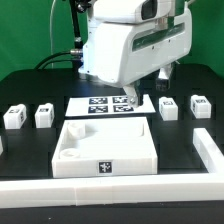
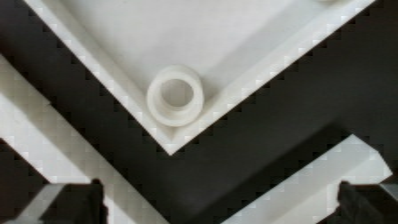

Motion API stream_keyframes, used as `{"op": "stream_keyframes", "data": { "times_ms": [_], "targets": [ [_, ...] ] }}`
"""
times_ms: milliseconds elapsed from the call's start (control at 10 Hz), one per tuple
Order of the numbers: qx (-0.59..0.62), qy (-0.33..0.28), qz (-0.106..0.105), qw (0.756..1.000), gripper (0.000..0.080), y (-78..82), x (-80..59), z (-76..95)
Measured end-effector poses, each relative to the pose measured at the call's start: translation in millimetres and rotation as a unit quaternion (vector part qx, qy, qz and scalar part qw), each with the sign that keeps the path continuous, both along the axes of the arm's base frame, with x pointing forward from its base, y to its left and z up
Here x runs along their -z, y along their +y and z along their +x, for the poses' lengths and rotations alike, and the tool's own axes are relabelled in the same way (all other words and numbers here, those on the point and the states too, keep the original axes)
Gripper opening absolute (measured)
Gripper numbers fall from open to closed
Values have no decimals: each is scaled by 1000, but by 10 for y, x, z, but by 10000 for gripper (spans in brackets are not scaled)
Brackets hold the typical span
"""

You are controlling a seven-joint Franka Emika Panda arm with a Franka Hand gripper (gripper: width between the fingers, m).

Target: Assemble one leg

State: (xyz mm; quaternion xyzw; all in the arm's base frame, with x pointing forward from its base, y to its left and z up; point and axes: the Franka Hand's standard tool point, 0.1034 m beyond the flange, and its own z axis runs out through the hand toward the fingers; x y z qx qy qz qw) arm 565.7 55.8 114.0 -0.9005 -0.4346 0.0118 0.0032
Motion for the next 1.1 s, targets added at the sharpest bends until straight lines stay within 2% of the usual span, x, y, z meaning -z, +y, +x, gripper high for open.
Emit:
{"op": "stream_keyframes", "data": {
  "times_ms": [200,300,500,700,800,1100],
  "targets": [
    [1,0,0,1000,650,-10,3,-3],
    [-36,-1,0,999,650,-86,9,-55],
    [-103,-4,-1,995,650,-312,23,-324],
    [-152,4,2,988,650,-484,109,-514],
    [-155,4,2,988,650,-531,147,-561],
    [-152,4,3,988,650,-520,154,-558]
  ]
}}
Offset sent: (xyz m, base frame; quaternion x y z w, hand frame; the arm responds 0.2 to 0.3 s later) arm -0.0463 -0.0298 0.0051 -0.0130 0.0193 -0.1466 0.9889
